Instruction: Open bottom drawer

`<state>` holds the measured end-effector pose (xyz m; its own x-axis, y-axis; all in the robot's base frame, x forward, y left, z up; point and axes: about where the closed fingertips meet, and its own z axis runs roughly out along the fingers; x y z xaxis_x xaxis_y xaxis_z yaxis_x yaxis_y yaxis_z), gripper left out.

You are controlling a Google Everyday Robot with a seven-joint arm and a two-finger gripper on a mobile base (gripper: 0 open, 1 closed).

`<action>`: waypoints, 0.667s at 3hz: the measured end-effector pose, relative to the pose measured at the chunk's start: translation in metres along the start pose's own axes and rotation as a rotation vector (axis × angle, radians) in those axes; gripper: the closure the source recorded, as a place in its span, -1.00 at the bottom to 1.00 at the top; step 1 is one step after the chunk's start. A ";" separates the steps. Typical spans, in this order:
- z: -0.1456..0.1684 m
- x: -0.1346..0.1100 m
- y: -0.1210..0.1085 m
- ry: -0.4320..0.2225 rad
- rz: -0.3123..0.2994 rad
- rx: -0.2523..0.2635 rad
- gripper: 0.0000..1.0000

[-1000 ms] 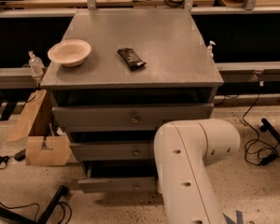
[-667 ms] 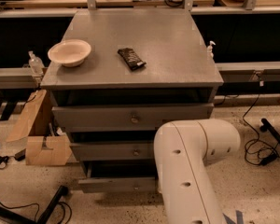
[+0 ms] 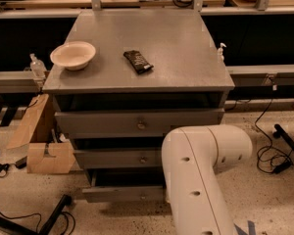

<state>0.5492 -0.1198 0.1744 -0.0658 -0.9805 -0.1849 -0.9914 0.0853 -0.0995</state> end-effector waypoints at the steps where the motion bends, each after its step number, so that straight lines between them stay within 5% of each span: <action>1: 0.000 0.000 0.000 0.000 0.000 0.000 0.96; 2: -0.001 0.000 0.000 0.000 0.000 0.000 0.51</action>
Offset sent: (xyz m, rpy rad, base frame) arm 0.0000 0.0000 0.0000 0.0000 0.0000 0.0000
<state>0.5492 -0.1198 0.1750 -0.0658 -0.9805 -0.1849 -0.9914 0.0853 -0.0995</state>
